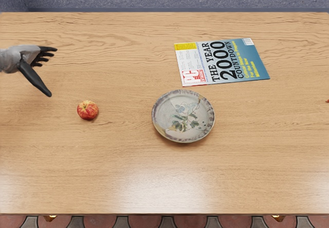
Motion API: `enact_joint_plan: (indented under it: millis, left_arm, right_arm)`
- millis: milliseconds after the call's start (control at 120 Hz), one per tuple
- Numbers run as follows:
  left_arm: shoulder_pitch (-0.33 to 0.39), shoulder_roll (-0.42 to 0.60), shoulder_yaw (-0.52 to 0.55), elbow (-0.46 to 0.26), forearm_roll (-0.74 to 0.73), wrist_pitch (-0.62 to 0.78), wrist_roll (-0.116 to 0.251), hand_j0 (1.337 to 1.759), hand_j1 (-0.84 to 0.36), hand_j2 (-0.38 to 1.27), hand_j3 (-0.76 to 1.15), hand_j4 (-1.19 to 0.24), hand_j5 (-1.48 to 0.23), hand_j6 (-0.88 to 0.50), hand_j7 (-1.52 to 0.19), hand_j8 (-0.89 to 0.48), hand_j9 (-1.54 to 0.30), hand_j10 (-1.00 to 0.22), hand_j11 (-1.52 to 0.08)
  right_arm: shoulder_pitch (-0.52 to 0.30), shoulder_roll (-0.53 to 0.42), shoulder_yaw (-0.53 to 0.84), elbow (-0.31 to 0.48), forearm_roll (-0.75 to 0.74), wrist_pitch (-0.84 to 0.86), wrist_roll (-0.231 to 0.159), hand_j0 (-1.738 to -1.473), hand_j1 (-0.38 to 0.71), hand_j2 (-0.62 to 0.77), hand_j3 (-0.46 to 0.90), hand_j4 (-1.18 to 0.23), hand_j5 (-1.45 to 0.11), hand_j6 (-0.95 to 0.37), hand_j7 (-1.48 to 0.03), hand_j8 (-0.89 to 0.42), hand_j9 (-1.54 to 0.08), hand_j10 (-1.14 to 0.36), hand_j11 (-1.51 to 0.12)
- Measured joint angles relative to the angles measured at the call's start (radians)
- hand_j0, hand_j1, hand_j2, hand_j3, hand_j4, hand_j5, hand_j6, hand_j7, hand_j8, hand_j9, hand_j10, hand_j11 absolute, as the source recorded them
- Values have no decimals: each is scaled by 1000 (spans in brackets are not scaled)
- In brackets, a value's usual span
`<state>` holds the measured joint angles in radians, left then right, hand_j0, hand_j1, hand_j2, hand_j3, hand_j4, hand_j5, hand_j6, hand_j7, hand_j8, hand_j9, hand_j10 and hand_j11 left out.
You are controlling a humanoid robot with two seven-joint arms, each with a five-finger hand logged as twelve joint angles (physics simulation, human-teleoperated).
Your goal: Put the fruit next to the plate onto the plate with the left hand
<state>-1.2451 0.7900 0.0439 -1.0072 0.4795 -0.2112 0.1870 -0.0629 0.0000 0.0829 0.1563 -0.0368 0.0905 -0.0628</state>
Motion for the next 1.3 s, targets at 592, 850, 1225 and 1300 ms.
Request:
enact_joint_plan:
  millis: [592, 850, 1225, 1300]
  left_arm:
    - [-169, -72, 417, -458, -43, 563, 24, 1658, 223, 23, 0, -108, -138, -108, -138, -108, -138, -108, -138]
    - [-210, -145, 501, -493, -80, 722, 15, 1658, 128, 38, 0, -186, -241, -187, -241, -187, -241, -186, -241]
    - [-230, -213, 602, -537, -133, 819, 22, 1658, 39, 53, 0, -259, -337, -260, -337, -260, -337, -260, -337]
    - [-233, -217, 610, -540, -135, 821, 25, 1658, -5, 60, 0, -296, -384, -296, -384, -296, -384, -296, -384]
  right_arm:
    - [0, 0, 0, 0, 0, 0, 0, -1658, -349, 0, 0, 0, 0, 0, 0, 0, 0, 0, 0]
    - [0, 0, 0, 0, 0, 0, 0, -1658, -349, 0, 0, 0, 0, 0, 0, 0, 0, 0, 0]
    - [0, 0, 0, 0, 0, 0, 0, -1658, -349, 0, 0, 0, 0, 0, 0, 0, 0, 0, 0]
    - [0, 0, 0, 0, 0, 0, 0, -1658, -349, 0, 0, 0, 0, 0, 0, 0, 0, 0, 0]
